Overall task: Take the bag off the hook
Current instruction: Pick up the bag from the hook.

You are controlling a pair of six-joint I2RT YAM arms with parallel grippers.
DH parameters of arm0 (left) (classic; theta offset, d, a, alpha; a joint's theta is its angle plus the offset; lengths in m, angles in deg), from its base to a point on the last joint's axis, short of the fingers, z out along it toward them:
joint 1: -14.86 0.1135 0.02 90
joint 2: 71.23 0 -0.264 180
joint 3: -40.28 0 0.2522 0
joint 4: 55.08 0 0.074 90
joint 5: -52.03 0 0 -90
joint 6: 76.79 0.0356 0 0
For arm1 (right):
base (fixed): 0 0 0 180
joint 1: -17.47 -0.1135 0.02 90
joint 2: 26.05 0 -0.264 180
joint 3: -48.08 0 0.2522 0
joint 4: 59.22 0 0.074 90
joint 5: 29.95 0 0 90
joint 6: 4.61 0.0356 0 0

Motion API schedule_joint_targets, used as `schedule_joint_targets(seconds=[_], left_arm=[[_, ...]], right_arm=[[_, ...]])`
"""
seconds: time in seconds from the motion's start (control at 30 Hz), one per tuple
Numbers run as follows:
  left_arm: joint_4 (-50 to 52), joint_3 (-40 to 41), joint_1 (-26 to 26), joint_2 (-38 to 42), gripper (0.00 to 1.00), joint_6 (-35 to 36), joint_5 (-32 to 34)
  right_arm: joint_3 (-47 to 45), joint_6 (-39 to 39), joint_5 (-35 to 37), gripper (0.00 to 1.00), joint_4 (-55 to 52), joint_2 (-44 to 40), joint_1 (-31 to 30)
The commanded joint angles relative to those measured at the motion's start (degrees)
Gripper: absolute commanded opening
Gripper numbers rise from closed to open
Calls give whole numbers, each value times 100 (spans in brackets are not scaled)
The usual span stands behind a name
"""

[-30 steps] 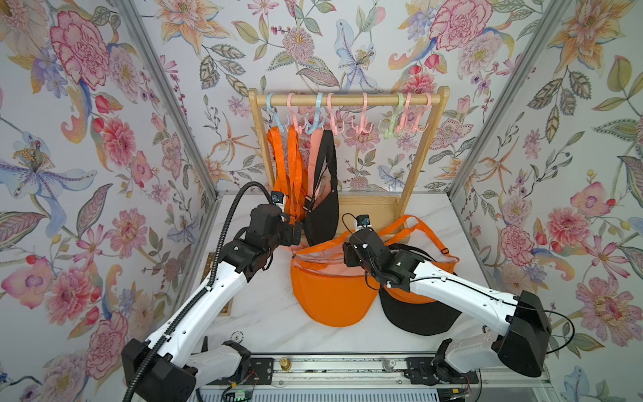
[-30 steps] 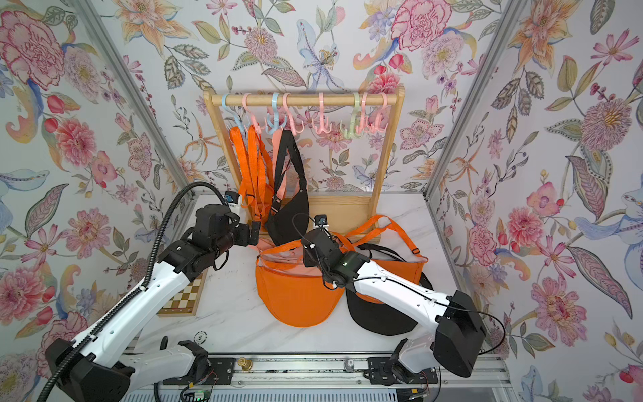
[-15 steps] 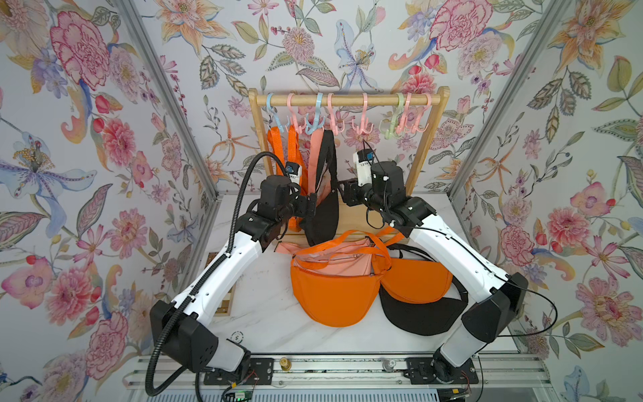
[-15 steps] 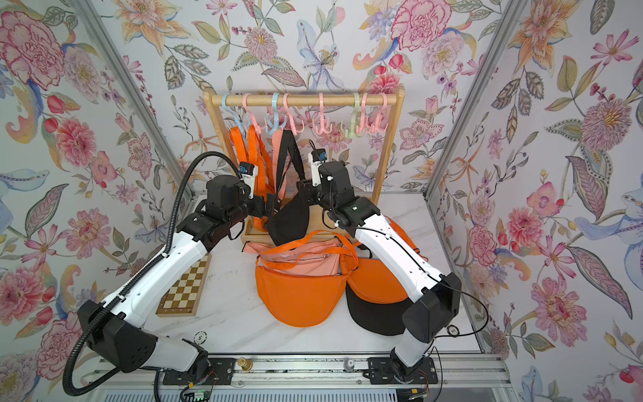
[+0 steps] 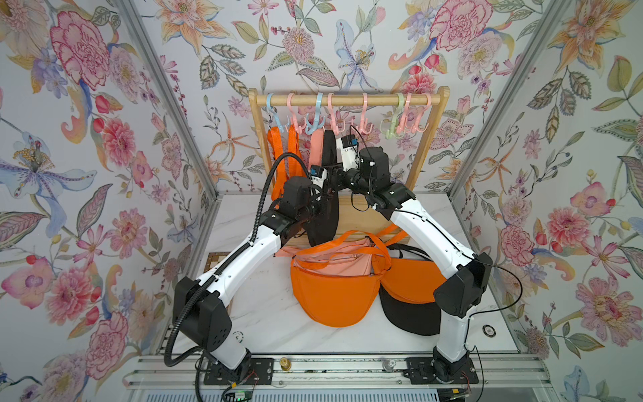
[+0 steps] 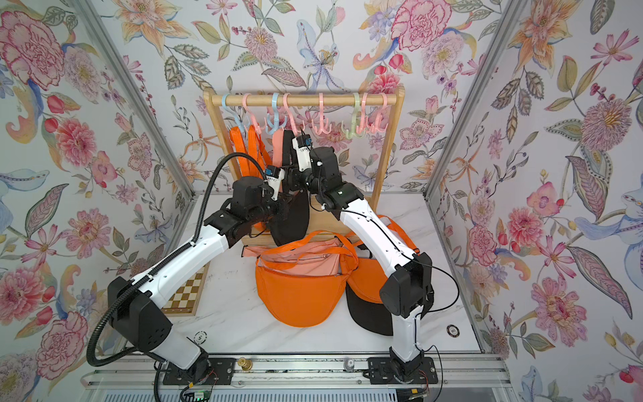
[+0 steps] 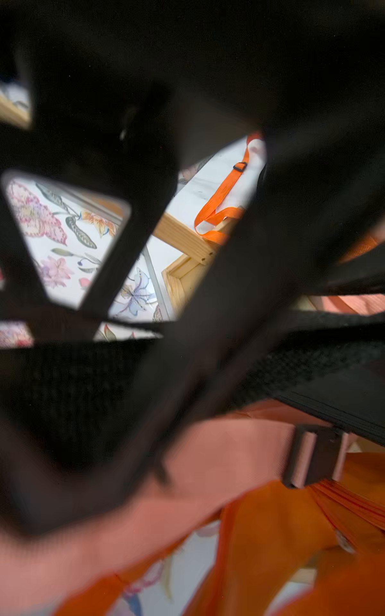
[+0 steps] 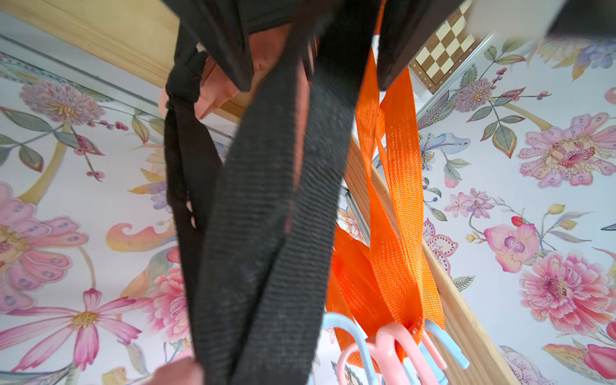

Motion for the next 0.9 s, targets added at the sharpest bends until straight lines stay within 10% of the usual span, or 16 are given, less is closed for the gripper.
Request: schedule_joint_targets(seconds=[0.0,0.37,0.43,0.6,0.87], left_arm=[[-63,-414,-288,-290,15,-31,-356],[-361,-747,-660,-617,16,-212,-720],[-518,-664,-663,-504,27,-249,-755],[-538,-549,-546,-281,99,-345,-851],[-620,258,23,561,100,-452,-176]], right_arm=[[391,73,-207,60,159,148,-2],[629,41,360,5,-61,210,170],[629,31,375,0,-88,170,231],[680,-18,250,0,-166,40,394],[763,-196,104,0,-246,-291,638]])
